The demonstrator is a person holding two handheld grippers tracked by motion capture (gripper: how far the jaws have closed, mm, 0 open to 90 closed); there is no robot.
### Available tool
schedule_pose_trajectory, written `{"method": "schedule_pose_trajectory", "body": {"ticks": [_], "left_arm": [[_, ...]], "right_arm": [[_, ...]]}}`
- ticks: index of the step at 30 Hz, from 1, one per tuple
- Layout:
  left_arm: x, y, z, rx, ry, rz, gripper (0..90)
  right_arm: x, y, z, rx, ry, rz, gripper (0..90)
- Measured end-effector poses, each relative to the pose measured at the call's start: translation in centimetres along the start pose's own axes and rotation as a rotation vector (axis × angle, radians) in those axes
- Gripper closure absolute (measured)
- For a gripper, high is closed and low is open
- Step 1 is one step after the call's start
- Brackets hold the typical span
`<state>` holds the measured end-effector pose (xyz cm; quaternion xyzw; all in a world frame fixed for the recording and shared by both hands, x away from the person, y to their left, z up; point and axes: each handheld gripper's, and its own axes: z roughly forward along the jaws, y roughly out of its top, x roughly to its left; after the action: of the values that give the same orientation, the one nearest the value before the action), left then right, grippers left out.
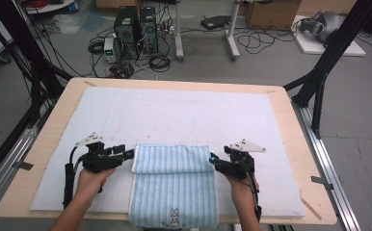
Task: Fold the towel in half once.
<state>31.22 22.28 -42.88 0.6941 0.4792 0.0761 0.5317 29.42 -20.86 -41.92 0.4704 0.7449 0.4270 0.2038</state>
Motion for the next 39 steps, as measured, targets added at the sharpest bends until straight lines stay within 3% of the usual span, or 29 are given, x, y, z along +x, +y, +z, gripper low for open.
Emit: {"method": "schedule_pose_trajectory", "body": {"ticks": [2, 4, 7, 10, 14, 18, 20, 22, 28, 32, 39], "left_arm": [[0.3, 0.4, 0.6, -0.011, -0.005, -0.014, 42.5], [0.3, 0.9, 1.4, 0.025, 0.0, 0.008, 42.5], [0.3, 1.2, 2.5, 0.032, -0.01, 0.019, 43.1], [0.5, 1.2, 3.7, 0.086, 0.008, 0.029, 44.1], [0.5, 0.8, 4.8, 0.118, 0.016, 0.035, 48.9], [0.6, 0.3, 5.4, 0.174, 0.043, 0.051, 64.3], [0.4, 0.2, 5.4, 0.177, 0.06, 0.082, 79.8], [0.2, 0.2, 5.5, 0.17, 0.068, 0.091, 84.5], [0.0, 0.7, 4.5, 0.121, 0.035, 0.095, 84.7], [-0.5, 1.1, 3.5, 0.073, -0.013, 0.096, 84.7], [-1.4, 1.2, 2.2, 0.046, -0.066, 0.12, 84.7]], "right_arm": [[-0.3, 0.7, 0.9, 0.02, 0.002, 0.001, 40.0], [-0.4, 1.4, 1.8, 0.041, 0.003, -0.004, 41.7], [-0.2, 2.2, 3.1, 0.071, 0.004, -0.009, 42.9], [0.1, 2.8, 4.5, 0.106, 0.013, -0.022, 47.2], [0.6, 3.2, 5.9, 0.158, 0.025, -0.047, 50.1], [0.8, 2.8, 7.1, 0.233, 0.025, -0.056, 57.3], [0.9, 2.6, 7.3, 0.244, 0.022, -0.066, 66.5], [0.8, 2.6, 7.2, 0.252, 0.048, -0.069, 78.6], [1.4, 2.7, 6.4, 0.203, 0.027, -0.139, 82.8], [1.3, 2.8, 5.2, 0.153, 0.032, -0.135, 82.5], [1.5, 1.9, 2.4, 0.081, 0.059, -0.145, 82.2]]}}
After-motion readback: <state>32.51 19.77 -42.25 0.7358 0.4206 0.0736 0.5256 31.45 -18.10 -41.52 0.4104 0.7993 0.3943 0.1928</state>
